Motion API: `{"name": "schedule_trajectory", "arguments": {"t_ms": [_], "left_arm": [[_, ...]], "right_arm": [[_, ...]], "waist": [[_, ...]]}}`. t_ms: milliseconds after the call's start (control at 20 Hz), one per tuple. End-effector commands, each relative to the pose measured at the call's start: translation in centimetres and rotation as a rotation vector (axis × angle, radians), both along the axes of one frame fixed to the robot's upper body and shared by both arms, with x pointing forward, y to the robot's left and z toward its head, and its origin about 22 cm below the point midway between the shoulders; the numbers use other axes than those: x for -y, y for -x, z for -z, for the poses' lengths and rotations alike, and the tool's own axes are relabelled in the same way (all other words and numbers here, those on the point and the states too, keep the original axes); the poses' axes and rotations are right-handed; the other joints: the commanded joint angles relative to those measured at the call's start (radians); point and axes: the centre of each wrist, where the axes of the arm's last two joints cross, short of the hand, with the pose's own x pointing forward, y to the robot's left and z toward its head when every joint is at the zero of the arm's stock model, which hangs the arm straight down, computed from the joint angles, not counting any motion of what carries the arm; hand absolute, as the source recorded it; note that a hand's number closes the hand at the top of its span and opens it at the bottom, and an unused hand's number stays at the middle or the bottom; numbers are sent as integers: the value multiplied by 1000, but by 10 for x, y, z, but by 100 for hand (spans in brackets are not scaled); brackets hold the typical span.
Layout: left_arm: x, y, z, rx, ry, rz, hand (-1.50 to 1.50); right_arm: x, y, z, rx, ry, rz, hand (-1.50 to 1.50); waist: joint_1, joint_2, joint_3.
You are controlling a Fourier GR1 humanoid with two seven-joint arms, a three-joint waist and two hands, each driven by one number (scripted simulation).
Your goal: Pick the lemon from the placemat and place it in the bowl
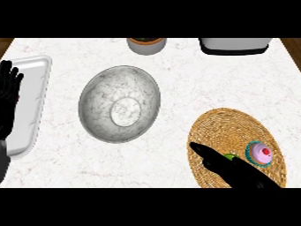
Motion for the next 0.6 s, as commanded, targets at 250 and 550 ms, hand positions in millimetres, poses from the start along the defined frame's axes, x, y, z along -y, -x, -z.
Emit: {"name": "schedule_trajectory", "arguments": {"t_ms": [250, 550], "left_arm": [[7, -8, -14, 37, 48, 3, 0], [-1, -3, -31, 36, 46, 2, 0]], "right_arm": [[51, 51, -7, 286, 195, -52, -150], [93, 45, -64, 376, 452, 100, -150]], "waist": [[-6, 16, -2], [-14, 13, -3]]}}
